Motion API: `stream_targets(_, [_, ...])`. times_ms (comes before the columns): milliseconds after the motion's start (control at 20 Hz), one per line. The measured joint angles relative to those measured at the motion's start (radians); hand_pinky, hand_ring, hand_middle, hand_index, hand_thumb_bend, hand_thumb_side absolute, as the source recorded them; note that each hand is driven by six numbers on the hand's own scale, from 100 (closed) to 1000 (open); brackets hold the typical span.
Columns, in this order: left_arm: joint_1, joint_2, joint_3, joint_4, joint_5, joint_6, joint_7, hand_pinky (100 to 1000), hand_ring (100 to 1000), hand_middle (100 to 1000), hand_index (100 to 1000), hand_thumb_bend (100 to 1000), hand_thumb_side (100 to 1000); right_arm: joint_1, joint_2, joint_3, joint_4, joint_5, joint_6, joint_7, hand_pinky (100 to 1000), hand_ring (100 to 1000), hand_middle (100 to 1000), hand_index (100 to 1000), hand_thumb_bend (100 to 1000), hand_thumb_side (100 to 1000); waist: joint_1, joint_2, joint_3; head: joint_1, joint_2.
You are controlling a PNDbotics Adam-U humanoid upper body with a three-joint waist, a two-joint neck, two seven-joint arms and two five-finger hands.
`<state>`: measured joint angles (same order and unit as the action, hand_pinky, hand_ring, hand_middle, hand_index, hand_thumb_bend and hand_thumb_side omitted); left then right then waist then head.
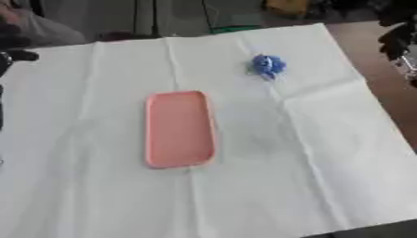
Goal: Pick up objects on the table and place them in the box.
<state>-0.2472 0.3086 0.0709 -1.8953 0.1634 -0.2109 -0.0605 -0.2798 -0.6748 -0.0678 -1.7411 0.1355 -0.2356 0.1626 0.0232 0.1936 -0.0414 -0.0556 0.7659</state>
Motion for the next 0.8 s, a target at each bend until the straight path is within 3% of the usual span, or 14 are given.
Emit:
stream_targets(300, [0.000,0.000,-0.006,0.000,0.000,0.000,-0.003,648,691,668,767,209,877,-0.107,-0.053,0.031,0.131,0.054,-0.018,0.028,684,644,784,735,286,626,0.006,0.004,0.009,-0.005,0.000])
stream_targets(550, [-0.010,0.000,-0.012,0.000,0.002,0.000,-0.010,648,691,667,767,208,882,-0.225,-0.103,0.074,0.266,0.165,-0.068,0.055,710,668,787,763,301,625,0.010,0.027,0.029,-0.014,0.000])
stream_targets(600, [-0.012,0.000,-0.012,0.000,0.003,0.000,-0.011,648,691,667,767,194,878,-0.246,-0.110,0.080,0.296,0.187,-0.077,0.058,711,669,787,766,179,603,0.011,0.030,0.032,-0.017,0.000])
stream_targets(650, [-0.015,0.000,-0.013,0.000,0.003,-0.001,-0.012,648,691,667,767,208,883,-0.264,-0.115,0.083,0.324,0.206,-0.086,0.059,712,669,787,769,303,623,0.012,0.034,0.035,-0.018,0.000])
stream_targets(800, [-0.017,0.000,-0.017,0.000,0.003,-0.001,-0.016,648,691,668,767,208,882,-0.312,-0.116,0.090,0.404,0.249,-0.106,0.061,726,681,787,783,324,612,0.013,0.039,0.045,-0.025,0.000])
